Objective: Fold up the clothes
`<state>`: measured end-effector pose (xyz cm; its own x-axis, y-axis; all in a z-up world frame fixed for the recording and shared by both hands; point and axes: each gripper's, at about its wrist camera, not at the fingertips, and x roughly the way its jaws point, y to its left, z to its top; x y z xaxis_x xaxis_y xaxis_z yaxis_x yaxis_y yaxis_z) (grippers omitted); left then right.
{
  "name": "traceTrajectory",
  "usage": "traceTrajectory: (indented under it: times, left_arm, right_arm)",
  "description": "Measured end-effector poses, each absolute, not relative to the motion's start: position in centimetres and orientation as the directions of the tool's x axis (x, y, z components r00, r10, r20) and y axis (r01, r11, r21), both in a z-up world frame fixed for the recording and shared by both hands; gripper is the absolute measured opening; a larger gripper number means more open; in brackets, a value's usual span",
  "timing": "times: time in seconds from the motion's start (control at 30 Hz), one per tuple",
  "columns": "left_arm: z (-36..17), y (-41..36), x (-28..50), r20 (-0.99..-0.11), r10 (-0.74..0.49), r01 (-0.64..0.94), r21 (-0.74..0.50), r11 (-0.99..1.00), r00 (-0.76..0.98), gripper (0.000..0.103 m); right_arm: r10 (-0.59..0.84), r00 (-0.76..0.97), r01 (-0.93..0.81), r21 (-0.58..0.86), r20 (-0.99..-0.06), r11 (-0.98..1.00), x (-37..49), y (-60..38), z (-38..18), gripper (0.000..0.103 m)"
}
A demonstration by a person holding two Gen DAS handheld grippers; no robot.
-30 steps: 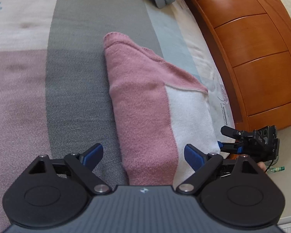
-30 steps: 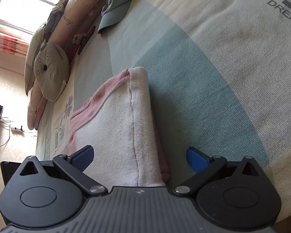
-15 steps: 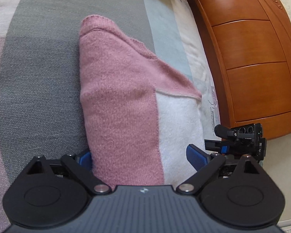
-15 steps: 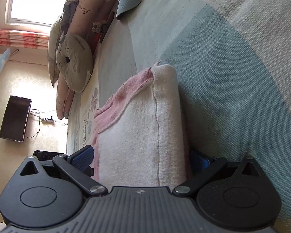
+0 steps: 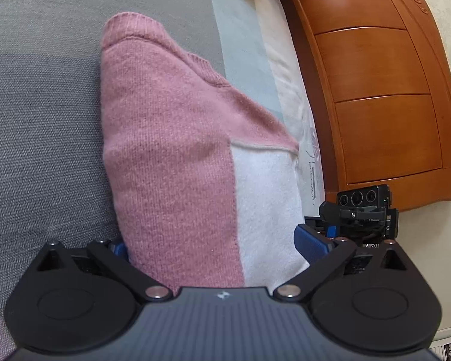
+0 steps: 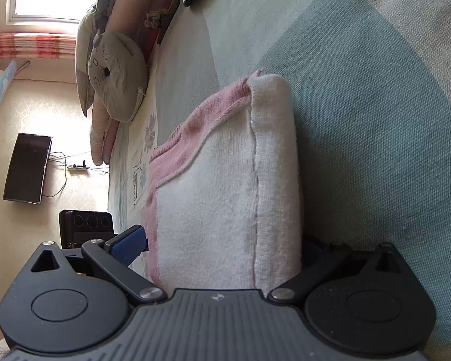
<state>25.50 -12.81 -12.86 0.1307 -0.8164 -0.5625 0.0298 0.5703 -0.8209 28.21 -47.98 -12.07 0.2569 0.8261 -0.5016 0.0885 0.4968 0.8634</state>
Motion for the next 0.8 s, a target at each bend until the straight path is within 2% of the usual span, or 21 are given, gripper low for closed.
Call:
traceTrajectory:
  times: [0.27,0.5,0.67,0.8]
  left_arm:
    - [-13.4,-12.5,25.4,-0.514,-0.852,0.021,-0.855,0.518,0.099,0.100]
    - [-12.9,-15.2,27.1,-0.556,-0.825,0.062,-0.824,0.563,0.097,0.101]
    - [-12.9,-13.4,26.4,-0.534,-0.840,0.066,-0.839,0.541,0.098,0.101]
    - [-12.9,-13.7,26.0,-0.527,-0.844,0.053,-0.844,0.533,0.097,0.101]
  right_arm:
    - [0.817,0.277,0.023,0.854,-0.505,0.520,26.5,-47.4,-11.8,0.103]
    - [0.818,0.288,0.079,0.864,-0.498,0.498,27.8,-47.5,-12.1,0.103]
    - [0.825,0.316,0.011,0.871,-0.469,0.491,26.7,-47.5,-12.2,0.103]
    - [0.824,0.322,0.042,0.877,-0.465,0.479,27.3,-47.6,-12.3,0.103]
